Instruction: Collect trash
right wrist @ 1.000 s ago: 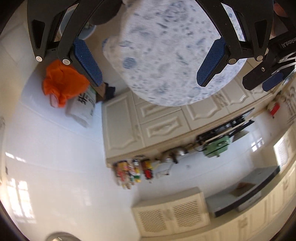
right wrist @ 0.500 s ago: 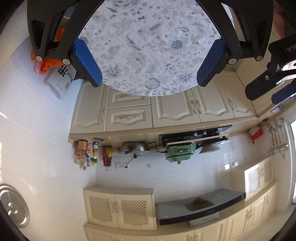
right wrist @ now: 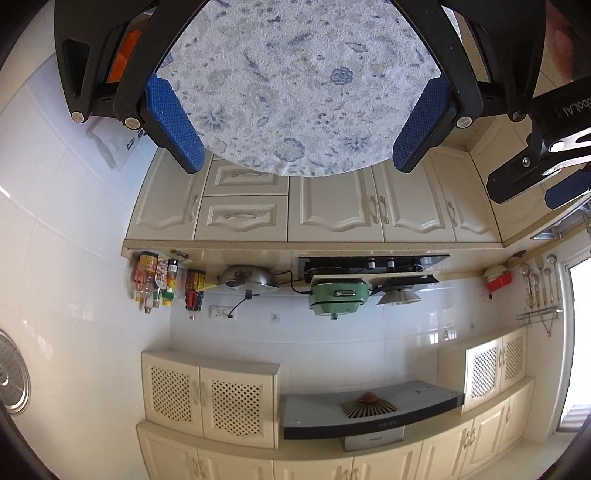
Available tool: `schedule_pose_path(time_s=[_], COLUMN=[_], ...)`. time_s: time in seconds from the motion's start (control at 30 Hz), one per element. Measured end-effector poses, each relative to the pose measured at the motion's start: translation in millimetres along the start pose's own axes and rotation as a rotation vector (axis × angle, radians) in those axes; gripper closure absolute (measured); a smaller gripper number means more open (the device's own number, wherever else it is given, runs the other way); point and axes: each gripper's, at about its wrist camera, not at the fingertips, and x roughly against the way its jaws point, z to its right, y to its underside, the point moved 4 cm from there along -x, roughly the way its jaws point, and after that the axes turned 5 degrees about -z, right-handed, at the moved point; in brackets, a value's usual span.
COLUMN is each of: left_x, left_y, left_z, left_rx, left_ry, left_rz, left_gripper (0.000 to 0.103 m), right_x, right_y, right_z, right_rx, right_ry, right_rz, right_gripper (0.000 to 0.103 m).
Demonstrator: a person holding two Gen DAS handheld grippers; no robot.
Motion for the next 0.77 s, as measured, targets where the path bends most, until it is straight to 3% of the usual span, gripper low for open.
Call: schedule_pose_path(time_s=[0.23,0.77], left_x=[3,-11], left_y=[0,38], left_z=[27,85], left_rx=[-0.031,-0.045], left_ry=[-0.045,0.041], left_rz=[0.035,0.052], left_gripper=[0.001,0.001], right_x=[1,16], right_y=[-2,-1], right_z=[6,32], right_rx=[-0.004,-0.057], right_ry=[0.007,0.055], right_rz=[-0.003,0.014], right_gripper=[0.000,0.000])
